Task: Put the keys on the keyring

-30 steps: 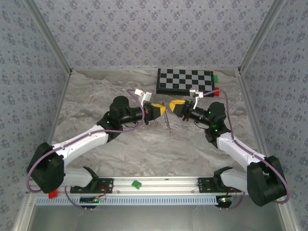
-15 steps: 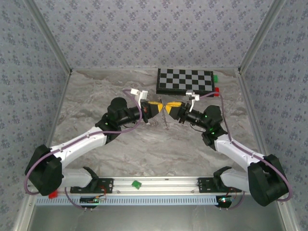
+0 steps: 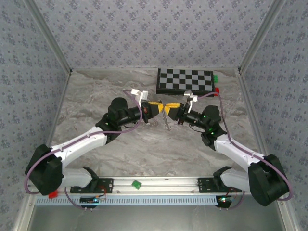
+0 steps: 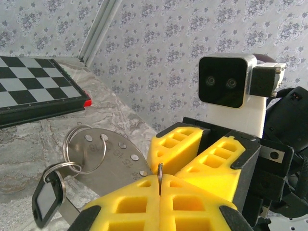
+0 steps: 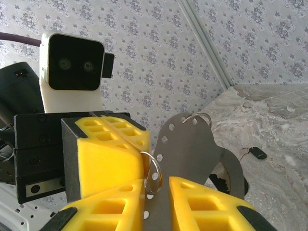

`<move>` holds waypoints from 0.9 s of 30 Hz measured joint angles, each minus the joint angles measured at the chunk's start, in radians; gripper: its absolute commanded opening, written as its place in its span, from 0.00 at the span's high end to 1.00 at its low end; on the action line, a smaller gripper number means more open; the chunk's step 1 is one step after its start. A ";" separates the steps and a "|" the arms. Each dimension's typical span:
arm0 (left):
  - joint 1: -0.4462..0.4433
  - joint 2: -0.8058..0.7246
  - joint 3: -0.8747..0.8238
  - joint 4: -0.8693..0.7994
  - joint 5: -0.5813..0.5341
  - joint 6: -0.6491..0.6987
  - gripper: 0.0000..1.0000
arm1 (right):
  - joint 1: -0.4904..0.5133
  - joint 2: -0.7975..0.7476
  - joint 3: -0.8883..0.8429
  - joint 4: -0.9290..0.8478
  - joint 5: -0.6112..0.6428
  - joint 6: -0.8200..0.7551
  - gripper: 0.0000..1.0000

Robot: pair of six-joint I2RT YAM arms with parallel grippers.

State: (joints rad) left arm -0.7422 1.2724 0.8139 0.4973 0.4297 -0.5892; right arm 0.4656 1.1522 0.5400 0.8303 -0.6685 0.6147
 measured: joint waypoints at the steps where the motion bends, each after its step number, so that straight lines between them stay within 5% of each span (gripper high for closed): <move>1: 0.000 0.001 0.000 0.000 0.000 0.000 1.00 | 0.000 0.000 0.003 -0.002 0.000 -0.002 0.81; 27: -0.006 0.014 0.000 0.002 0.029 0.000 1.00 | 0.006 -0.004 0.024 -0.057 0.009 -0.040 0.94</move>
State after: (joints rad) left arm -0.7483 1.2865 0.8143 0.4992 0.4591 -0.5888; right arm 0.4721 1.1481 0.5636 0.7734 -0.6598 0.5751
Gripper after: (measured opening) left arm 0.045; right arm 0.091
